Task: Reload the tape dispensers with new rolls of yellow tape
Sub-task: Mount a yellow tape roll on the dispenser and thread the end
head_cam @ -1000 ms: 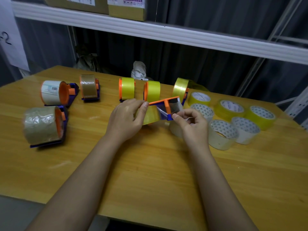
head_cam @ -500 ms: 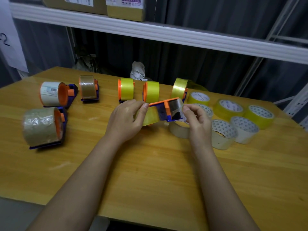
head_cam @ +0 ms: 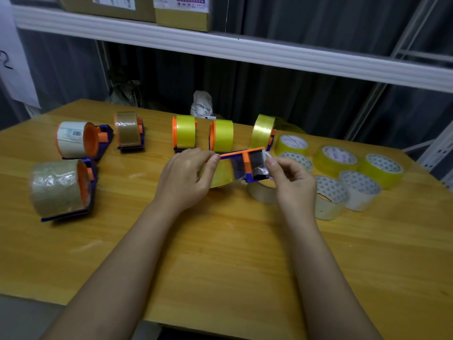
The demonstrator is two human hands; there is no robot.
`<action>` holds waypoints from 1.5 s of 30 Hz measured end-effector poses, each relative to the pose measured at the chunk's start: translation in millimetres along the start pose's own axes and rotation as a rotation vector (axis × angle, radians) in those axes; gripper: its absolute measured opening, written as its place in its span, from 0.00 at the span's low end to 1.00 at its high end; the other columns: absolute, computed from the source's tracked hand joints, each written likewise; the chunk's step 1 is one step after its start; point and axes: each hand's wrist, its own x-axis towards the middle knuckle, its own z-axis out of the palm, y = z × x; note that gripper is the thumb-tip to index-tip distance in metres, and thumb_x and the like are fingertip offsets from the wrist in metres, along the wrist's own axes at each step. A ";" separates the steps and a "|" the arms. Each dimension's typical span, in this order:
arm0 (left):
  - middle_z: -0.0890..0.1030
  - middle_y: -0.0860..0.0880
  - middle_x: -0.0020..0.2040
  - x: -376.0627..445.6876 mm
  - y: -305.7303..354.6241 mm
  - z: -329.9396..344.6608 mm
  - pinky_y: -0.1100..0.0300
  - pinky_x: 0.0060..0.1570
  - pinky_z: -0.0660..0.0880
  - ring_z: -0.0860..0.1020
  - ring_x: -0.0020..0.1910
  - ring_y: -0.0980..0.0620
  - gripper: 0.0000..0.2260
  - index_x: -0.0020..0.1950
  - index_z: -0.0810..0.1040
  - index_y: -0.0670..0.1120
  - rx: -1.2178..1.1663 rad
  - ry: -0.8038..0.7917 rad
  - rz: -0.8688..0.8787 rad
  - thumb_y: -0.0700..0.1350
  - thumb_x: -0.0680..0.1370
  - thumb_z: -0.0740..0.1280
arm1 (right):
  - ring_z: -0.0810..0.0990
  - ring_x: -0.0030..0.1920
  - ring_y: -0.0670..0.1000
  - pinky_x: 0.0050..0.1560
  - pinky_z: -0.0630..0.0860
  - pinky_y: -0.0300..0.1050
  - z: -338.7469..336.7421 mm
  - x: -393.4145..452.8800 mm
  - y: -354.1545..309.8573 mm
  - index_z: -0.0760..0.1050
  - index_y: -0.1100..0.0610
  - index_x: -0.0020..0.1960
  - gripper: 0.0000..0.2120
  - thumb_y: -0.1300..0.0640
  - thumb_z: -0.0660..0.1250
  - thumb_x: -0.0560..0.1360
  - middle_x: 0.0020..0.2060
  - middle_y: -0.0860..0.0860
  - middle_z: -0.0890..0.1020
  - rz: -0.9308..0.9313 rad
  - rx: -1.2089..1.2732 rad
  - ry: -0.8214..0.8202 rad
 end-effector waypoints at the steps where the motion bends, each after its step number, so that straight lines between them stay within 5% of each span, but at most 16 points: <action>1: 0.81 0.47 0.43 0.2 -0.3 -0.4 0.59 0.42 0.66 0.77 0.43 0.49 0.20 0.54 0.81 0.41 0.003 -0.002 0.001 0.52 0.80 0.54 | 0.78 0.40 0.36 0.41 0.74 0.30 -0.4 0.1 -0.9 0.80 0.51 0.43 0.03 0.57 0.70 0.75 0.38 0.43 0.82 0.012 0.018 -0.009; 11: 0.82 0.47 0.44 0.9 -2.0 -0.6 0.59 0.42 0.66 0.78 0.44 0.47 0.20 0.53 0.81 0.41 0.032 -0.006 0.002 0.52 0.80 0.54 | 0.80 0.38 0.43 0.39 0.76 0.33 -3.4 -0.8 -7.7 0.79 0.52 0.46 0.01 0.55 0.69 0.75 0.35 0.48 0.82 0.016 0.068 -0.019; 16: 0.82 0.46 0.43 0.9 -3.7 -1.2 0.57 0.42 0.70 0.79 0.44 0.47 0.20 0.52 0.81 0.41 0.020 0.014 -0.021 0.52 0.80 0.54 | 0.81 0.39 0.39 0.40 0.73 0.28 0.5 -4.4 -9.3 0.74 0.53 0.55 0.16 0.59 0.75 0.70 0.36 0.47 0.83 0.031 0.012 -0.106; 26: 0.82 0.45 0.43 1.6 -6.7 -1.8 0.53 0.40 0.73 0.78 0.44 0.47 0.21 0.52 0.81 0.41 -0.029 0.015 -0.034 0.53 0.80 0.54 | 0.80 0.39 0.40 0.42 0.73 0.29 -1.7 -0.1 -5.4 0.74 0.53 0.54 0.15 0.65 0.72 0.72 0.37 0.49 0.83 -0.012 -0.045 -0.141; 32: 0.81 0.47 0.41 0.1 -8.4 -0.2 0.58 0.39 0.67 0.77 0.41 0.49 0.20 0.51 0.81 0.41 -0.027 0.016 -0.020 0.52 0.80 0.54 | 0.79 0.38 0.37 0.40 0.72 0.27 -3.5 1.3 -6.1 0.74 0.56 0.58 0.16 0.68 0.70 0.73 0.37 0.50 0.80 0.023 -0.025 -0.211; 37: 0.80 0.47 0.41 0.6 -7.4 -0.4 0.59 0.39 0.66 0.76 0.41 0.49 0.19 0.51 0.81 0.41 -0.042 0.022 0.001 0.51 0.80 0.55 | 0.78 0.44 0.50 0.45 0.74 0.34 -5.8 2.7 -6.4 0.75 0.54 0.59 0.18 0.66 0.71 0.72 0.38 0.50 0.79 0.077 -0.014 -0.263; 45: 0.81 0.47 0.42 -0.1 -5.9 1.4 0.60 0.41 0.66 0.75 0.42 0.53 0.19 0.52 0.81 0.40 -0.051 0.024 0.011 0.51 0.80 0.55 | 0.80 0.41 0.44 0.46 0.76 0.36 -8.6 1.4 -7.9 0.76 0.62 0.58 0.13 0.68 0.68 0.74 0.36 0.49 0.79 0.067 0.031 -0.227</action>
